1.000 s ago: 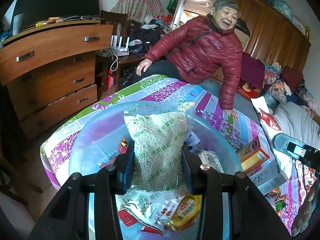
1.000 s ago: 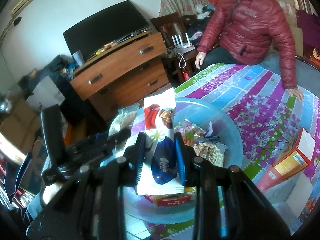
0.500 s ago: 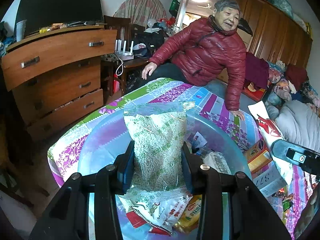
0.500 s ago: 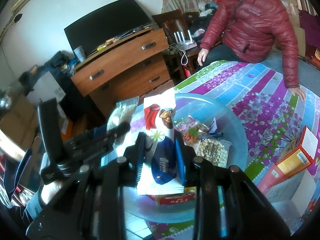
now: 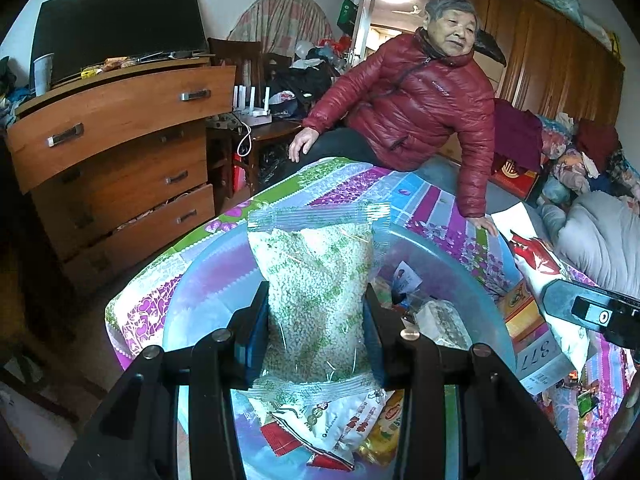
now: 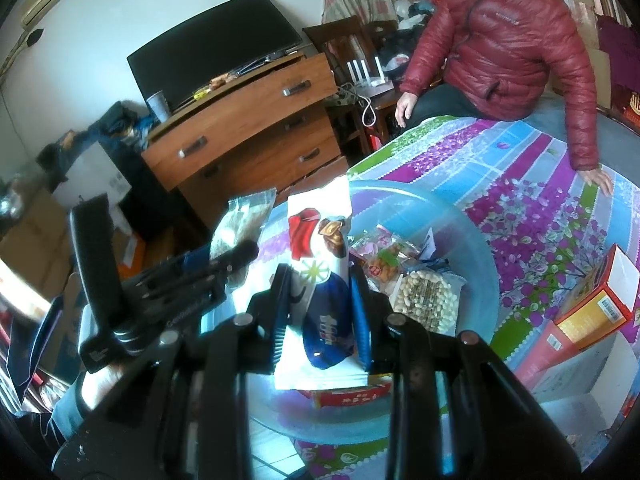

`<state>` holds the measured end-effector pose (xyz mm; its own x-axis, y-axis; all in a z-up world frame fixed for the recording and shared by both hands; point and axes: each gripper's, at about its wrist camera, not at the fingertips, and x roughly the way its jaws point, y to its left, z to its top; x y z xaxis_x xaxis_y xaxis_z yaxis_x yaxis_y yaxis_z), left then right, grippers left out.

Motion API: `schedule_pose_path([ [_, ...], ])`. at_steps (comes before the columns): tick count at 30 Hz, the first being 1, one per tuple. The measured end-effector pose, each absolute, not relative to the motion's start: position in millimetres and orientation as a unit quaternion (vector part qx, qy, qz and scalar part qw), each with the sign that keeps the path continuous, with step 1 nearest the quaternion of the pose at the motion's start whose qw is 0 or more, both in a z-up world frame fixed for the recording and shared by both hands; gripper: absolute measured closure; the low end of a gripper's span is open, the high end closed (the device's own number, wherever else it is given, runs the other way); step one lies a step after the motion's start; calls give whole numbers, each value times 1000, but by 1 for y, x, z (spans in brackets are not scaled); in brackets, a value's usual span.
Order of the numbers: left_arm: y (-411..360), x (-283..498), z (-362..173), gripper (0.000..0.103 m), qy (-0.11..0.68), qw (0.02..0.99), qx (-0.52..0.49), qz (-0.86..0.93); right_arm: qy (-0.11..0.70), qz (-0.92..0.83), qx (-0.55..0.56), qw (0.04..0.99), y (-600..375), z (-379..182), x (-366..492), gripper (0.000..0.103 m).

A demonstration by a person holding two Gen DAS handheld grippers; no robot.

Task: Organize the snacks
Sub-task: 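Lower both bags into the basin and open both tools, then move both open tools back over the snacks on the bed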

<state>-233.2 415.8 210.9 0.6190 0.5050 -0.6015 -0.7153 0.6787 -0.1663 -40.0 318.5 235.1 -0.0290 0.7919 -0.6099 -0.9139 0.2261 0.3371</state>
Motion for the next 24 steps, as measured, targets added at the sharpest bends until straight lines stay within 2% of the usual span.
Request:
schedule_pose_path([
  [17,419,-238,202,59,273,871,-203,354,371,613,-82,693,325,234,-44,72],
  [19,418,-237,201,54,278,869,-202,357,372,609,-87,695,326,233,-44,72],
  [20,416,-236,201,52,278,868,-200,360,371,604,-94,699,326,232,-44,66],
  [21,414,-237,203,44,275,868,-196,365,369,602,-94,702,325,233,-44,50],
  [22,412,-238,204,33,270,868,-193,369,363,601,-90,706,321,236,-44,47],
  [24,406,-242,210,29,256,872,-189,372,334,613,-84,712,297,248,-50,47],
])
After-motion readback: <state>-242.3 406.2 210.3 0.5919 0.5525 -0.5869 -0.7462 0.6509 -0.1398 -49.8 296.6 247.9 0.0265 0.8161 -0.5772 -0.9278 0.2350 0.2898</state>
